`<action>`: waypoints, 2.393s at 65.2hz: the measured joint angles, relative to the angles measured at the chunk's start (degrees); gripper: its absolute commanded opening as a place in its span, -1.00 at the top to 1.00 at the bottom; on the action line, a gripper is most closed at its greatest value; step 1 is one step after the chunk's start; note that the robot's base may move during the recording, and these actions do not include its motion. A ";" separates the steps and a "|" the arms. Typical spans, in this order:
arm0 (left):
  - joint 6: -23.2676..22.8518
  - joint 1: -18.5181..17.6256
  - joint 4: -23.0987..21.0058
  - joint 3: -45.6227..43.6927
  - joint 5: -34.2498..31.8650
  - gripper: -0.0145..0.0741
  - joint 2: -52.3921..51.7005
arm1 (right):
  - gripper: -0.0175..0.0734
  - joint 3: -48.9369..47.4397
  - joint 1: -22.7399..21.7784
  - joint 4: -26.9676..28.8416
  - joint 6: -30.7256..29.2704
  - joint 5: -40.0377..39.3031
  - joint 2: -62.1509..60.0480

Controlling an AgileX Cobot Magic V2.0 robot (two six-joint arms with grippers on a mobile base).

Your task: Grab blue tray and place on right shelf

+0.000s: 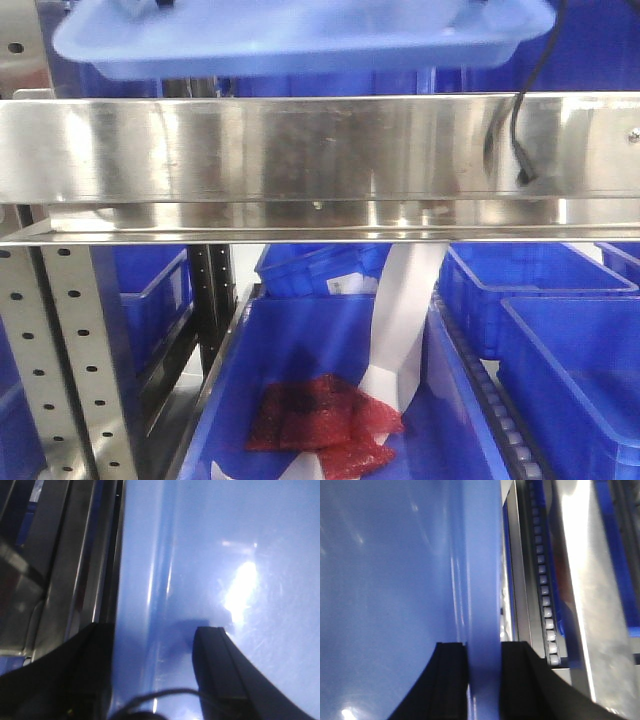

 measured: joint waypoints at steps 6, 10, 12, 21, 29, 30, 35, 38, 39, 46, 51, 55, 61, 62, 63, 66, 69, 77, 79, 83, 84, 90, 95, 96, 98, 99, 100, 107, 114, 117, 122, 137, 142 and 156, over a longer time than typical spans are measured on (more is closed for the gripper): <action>0.00 0.71 -0.23 0.00 -0.62 0.10 1.90 | 0.18 -0.14 -0.14 0.44 0.00 -0.63 1.74; 0.00 1.06 -0.36 0.00 -0.60 0.10 3.06 | 0.15 -0.14 -0.14 0.69 0.00 -1.09 2.62; 0.00 1.06 -0.36 0.00 -0.60 0.10 3.65 | 0.11 -0.14 -0.14 0.67 0.00 -1.18 3.13; 0.00 1.06 -0.36 0.00 0.00 0.09 4.54 | -0.24 -0.14 -0.17 0.44 0.00 -1.31 4.44; 0.00 0.96 -0.14 -0.19 0.06 0.09 4.54 | -0.51 -0.14 -0.17 0.34 0.21 -1.52 5.51; 0.00 0.96 -0.14 -0.19 -0.07 0.09 4.54 | -0.53 -0.14 -0.17 0.34 0.21 -1.52 5.52; 0.00 0.96 -0.14 -0.19 -0.18 0.09 4.54 | -0.55 -0.14 -0.04 0.34 0.21 -1.52 5.60; 0.00 0.96 -0.14 -0.19 -0.18 0.09 4.54 | -0.55 -0.18 -0.15 0.32 0.33 -1.52 5.60; 0.00 0.96 -0.14 -0.19 -0.30 0.09 4.54 | -0.55 -0.18 -0.15 0.32 0.33 -1.52 5.60; 0.00 1.06 -0.33 -0.25 -0.56 0.09 4.54 | -0.55 -0.27 -1.08 0.32 0.33 -1.52 5.60; 0.00 1.26 -0.33 -0.34 -1.03 0.09 4.54 | -0.55 -0.27 -1.89 0.32 0.33 -1.52 5.60; 0.00 1.67 -0.37 -0.34 -1.14 0.09 4.54 | -0.55 -0.27 -2.52 0.32 0.33 -1.42 5.60; 0.00 2.37 -0.37 -0.34 -1.12 0.10 4.54 | -0.55 -0.27 -3.03 0.32 0.33 -1.18 5.60; 0.00 2.37 -0.37 -0.34 -1.12 0.10 4.54 | -0.55 -0.27 -3.14 0.22 0.33 -1.18 5.60; 0.00 2.48 -0.37 -0.34 -1.12 0.10 4.54 | -0.55 -0.27 -3.19 0.22 0.33 -1.18 5.60; 0.00 2.62 -0.37 -0.34 -1.12 0.12 4.54 | -0.53 -0.27 -3.17 0.22 0.33 -1.18 5.60; 0.00 2.71 -0.37 -0.34 -1.12 0.22 4.54 | -0.43 -0.27 -3.17 0.22 0.33 -1.18 5.60; 0.00 2.71 -0.47 -0.34 -1.12 0.63 4.54 | 0.22 -0.27 -3.17 0.22 -1.10 -1.18 5.60; 0.00 2.71 -0.50 -0.34 -1.12 0.74 4.54 | 0.41 -0.27 -3.17 0.22 -1.52 -1.29 5.60; 0.00 2.71 -0.60 -0.34 -1.12 0.77 4.54 | 0.51 -0.27 -3.17 0.22 -2.12 -1.54 5.60; 0.00 2.71 -0.60 -0.34 -1.12 0.76 4.54 | 0.49 -0.27 -3.17 0.22 -2.12 -1.69 5.60; 0.00 2.71 -0.60 -0.34 -1.12 0.78 4.54 | 0.46 -0.27 -3.17 0.22 -2.36 -3.10 5.60; 0.00 2.71 -0.60 -0.34 -0.48 0.78 4.54 | 0.47 -0.54 -3.17 0.33 -2.36 -3.51 5.60; 0.00 2.71 -0.60 -0.46 -0.31 0.78 4.54 | 0.47 -0.52 -3.17 0.44 -2.47 -3.51 5.60; 0.00 2.71 -0.71 -0.61 0.17 0.78 4.54 | 0.49 -0.93 -3.17 0.83 -2.50 -3.51 5.60; 0.00 2.71 -0.71 -0.74 0.44 0.78 4.54 | 0.50 -1.07 -3.17 1.10 -2.50 -3.51 5.60; 0.00 2.71 -0.71 -1.00 0.77 0.78 4.54 | 0.50 -1.21 -3.17 1.35 -2.54 -3.51 5.60; 0.00 2.60 -2.03 -3.22 3.11 0.78 2.39 | 0.50 -1.86 -2.64 3.56 -4.68 -5.00 3.61; 0.00 1.87 -3.98 -3.68 3.74 0.78 -2.24 | 0.50 -2.00 -0.89 3.81 -6.23 -6.48 -0.70; 0.00 1.00 -3.64 -3.10 3.74 0.78 -4.15 | 0.50 -1.17 0.07 3.81 -6.65 -7.78 -2.86; 0.00 -1.52 -1.24 0.27 3.15 0.78 -7.04 | 0.50 2.73 1.63 4.07 -6.89 -11.18 -6.54; -3.22 -7.29 1.45 19.49 -8.67 0.78 -17.93 | 0.50 27.93 5.56 4.30 -7.29 -27.85 -24.11; -3.47 -7.94 0.56 26.45 -14.05 0.78 -22.50 | 0.50 36.32 6.19 4.30 -7.98 -33.89 -31.23; -3.56 -9.75 0.16 46.65 -32.94 0.78 -36.83 | 0.50 55.52 6.16 4.30 -11.65 -47.67 -46.52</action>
